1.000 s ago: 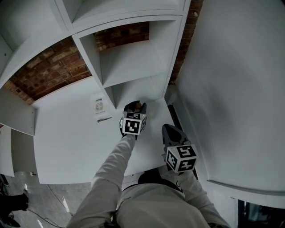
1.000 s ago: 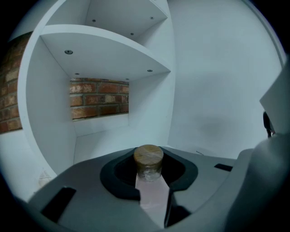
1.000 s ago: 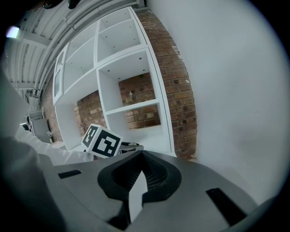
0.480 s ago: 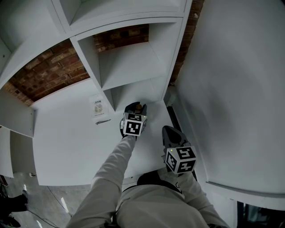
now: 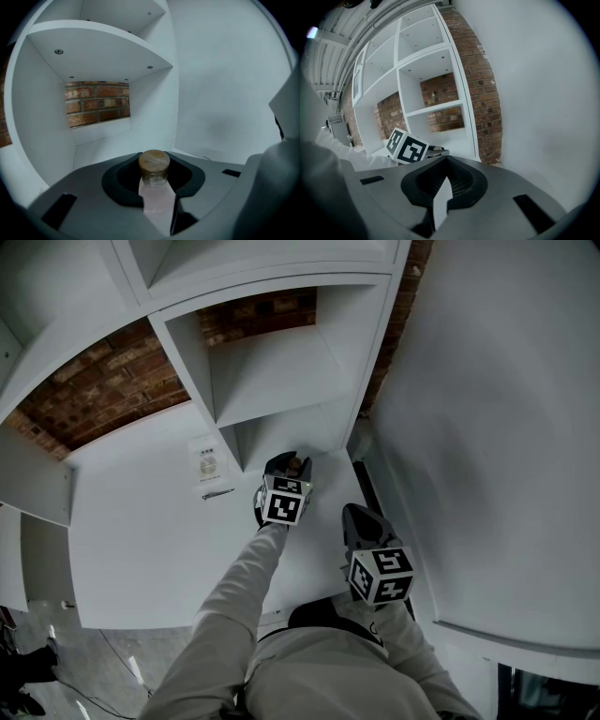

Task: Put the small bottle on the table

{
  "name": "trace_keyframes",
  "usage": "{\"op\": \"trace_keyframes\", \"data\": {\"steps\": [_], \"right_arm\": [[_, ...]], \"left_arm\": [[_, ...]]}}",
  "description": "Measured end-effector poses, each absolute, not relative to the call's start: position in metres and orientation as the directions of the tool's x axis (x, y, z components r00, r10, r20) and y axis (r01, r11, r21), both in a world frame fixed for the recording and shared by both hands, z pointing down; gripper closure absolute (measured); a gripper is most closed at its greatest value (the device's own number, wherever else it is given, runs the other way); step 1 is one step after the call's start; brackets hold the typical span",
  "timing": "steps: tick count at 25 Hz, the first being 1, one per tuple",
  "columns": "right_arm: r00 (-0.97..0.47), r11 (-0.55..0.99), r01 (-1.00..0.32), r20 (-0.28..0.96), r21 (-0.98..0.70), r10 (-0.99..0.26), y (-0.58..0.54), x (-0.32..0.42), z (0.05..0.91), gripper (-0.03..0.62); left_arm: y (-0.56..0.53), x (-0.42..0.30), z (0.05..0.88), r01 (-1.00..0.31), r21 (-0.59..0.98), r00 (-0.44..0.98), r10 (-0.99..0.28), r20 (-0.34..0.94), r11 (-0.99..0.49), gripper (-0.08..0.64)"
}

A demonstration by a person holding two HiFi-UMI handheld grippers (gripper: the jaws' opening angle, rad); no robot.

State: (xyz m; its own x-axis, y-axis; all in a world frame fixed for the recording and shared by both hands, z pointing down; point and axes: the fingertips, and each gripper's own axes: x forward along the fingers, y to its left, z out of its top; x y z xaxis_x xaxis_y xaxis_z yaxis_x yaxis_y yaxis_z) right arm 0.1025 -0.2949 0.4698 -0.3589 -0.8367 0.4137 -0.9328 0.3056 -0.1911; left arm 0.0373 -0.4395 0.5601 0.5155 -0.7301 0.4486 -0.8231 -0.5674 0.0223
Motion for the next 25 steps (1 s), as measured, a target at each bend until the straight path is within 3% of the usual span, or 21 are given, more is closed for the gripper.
{"op": "trace_keyframes", "data": {"steps": [10,25], "right_arm": [[-0.362,0.304,-0.931,0.411,-0.201,-0.837,-0.293,0.1,0.471,0.565],[-0.381,0.323,-0.924,0.402,-0.206,-0.832,-0.284,0.092,0.469,0.565]], "left_arm": [[-0.44,0.034,0.555,-0.833,0.051,0.516,-0.739,0.433,-0.551,0.372],[-0.403,0.018,0.516,-0.836,0.054,0.519,-0.757,0.397,-0.546,0.362]]}}
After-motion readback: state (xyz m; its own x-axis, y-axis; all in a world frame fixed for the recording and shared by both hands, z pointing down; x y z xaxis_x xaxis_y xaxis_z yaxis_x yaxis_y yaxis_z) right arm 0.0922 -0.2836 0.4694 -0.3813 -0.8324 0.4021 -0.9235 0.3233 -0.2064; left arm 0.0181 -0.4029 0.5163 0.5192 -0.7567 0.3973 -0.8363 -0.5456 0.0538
